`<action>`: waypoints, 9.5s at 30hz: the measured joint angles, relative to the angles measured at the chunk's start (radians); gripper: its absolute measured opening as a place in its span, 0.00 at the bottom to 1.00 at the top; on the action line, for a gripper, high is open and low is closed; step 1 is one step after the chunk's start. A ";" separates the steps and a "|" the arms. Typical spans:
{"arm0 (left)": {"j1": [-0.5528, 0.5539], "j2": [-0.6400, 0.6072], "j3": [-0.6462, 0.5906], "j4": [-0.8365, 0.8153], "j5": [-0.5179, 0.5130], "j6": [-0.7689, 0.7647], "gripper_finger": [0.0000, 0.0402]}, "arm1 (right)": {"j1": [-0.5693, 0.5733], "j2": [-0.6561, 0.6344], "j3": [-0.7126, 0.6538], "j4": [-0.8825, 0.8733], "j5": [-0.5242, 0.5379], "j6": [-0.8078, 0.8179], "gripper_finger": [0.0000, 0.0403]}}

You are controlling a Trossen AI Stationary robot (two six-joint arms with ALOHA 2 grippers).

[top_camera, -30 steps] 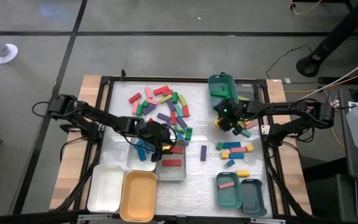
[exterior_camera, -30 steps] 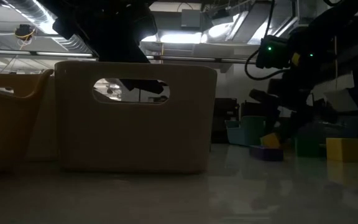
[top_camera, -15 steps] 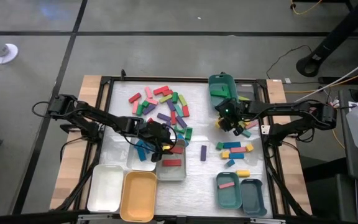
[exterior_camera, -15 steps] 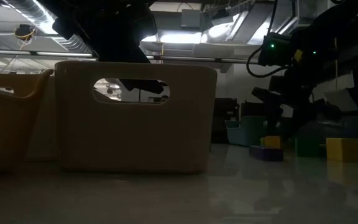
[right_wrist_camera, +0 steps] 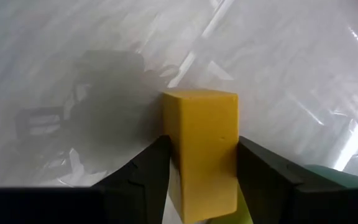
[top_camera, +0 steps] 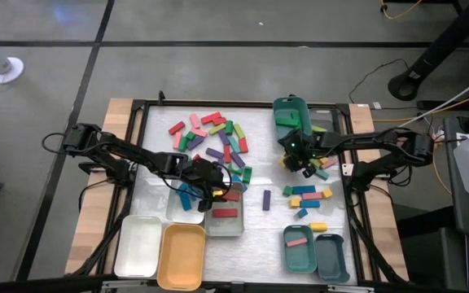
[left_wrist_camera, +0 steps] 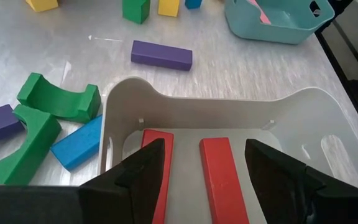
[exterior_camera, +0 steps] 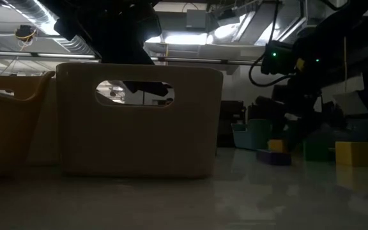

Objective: Sort blocks
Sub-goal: Put the yellow block into the dark blue bin, then put the blue block into the top white bin, then put the red block into the gray bin

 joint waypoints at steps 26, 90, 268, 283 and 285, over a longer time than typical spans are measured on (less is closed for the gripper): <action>0.000 0.000 0.000 0.002 0.000 -0.002 0.53 | 0.002 -0.019 0.063 -0.110 -0.158 0.445 0.35; 0.049 0.000 0.000 0.217 -0.158 0.028 0.53 | 1.479 0.148 0.423 -0.490 0.009 2.442 0.44; 0.766 -0.414 -0.157 -0.538 -0.482 -0.124 0.53 | 0.431 0.361 0.669 0.452 -0.030 0.981 0.23; 0.913 -0.160 -0.157 -0.436 -0.340 0.071 0.53 | 0.432 0.327 0.668 0.103 -0.016 0.983 0.23; 0.925 -0.139 -0.156 -0.431 -0.338 0.088 0.53 | 0.432 0.325 0.668 0.084 -0.016 0.984 0.23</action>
